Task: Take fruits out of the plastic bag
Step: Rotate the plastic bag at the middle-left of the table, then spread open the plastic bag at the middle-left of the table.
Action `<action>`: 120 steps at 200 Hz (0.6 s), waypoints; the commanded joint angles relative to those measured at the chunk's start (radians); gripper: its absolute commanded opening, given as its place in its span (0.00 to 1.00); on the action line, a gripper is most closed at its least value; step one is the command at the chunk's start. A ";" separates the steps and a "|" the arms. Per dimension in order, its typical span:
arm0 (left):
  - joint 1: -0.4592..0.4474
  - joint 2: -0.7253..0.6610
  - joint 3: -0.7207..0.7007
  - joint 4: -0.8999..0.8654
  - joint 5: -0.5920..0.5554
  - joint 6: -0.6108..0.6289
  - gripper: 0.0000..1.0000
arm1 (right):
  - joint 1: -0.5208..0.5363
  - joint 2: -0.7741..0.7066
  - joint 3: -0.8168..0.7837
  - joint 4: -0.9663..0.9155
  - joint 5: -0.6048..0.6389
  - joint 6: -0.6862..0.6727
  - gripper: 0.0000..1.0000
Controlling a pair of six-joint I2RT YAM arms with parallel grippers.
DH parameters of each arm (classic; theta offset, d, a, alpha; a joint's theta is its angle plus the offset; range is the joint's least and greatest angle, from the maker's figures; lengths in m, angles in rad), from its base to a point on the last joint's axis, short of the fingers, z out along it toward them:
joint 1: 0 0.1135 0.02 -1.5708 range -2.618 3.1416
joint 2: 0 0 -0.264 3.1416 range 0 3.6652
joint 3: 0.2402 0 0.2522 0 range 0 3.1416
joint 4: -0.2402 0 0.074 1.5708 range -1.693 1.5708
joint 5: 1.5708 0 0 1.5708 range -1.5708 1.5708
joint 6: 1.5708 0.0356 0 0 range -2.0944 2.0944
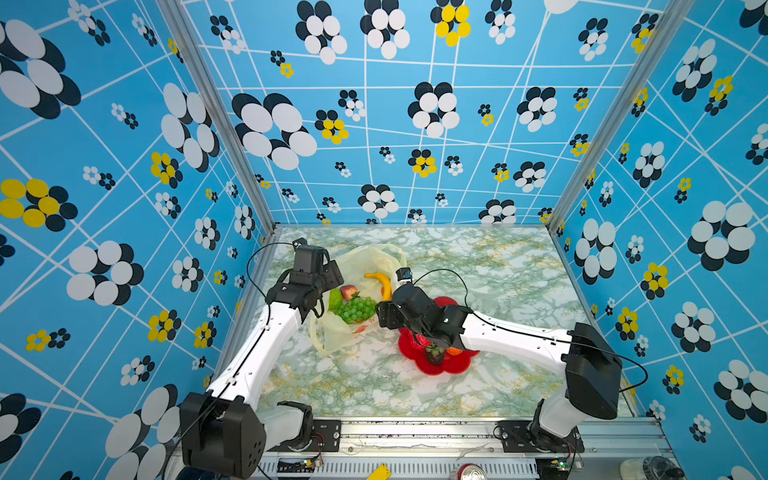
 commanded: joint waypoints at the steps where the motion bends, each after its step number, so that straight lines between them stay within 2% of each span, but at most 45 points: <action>1: -0.003 -0.004 -0.086 -0.132 -0.067 -0.004 0.85 | -0.017 0.060 0.074 -0.025 -0.064 -0.037 0.79; 14: 0.002 -0.009 -0.130 -0.101 -0.040 -0.006 0.87 | -0.023 0.098 0.111 -0.023 -0.079 -0.044 0.79; 40: 0.045 0.036 -0.167 -0.037 0.091 -0.024 0.88 | -0.038 0.166 0.176 -0.029 -0.123 -0.041 0.79; 61: 0.071 0.096 -0.167 -0.042 0.086 -0.040 0.85 | -0.051 0.225 0.233 -0.027 -0.161 -0.035 0.79; 85: 0.136 0.081 -0.232 0.010 0.127 -0.070 0.66 | -0.056 0.303 0.318 -0.039 -0.184 -0.042 0.79; 120: 0.236 0.006 -0.355 0.121 0.230 -0.097 0.45 | -0.058 0.446 0.501 -0.042 -0.284 -0.059 0.79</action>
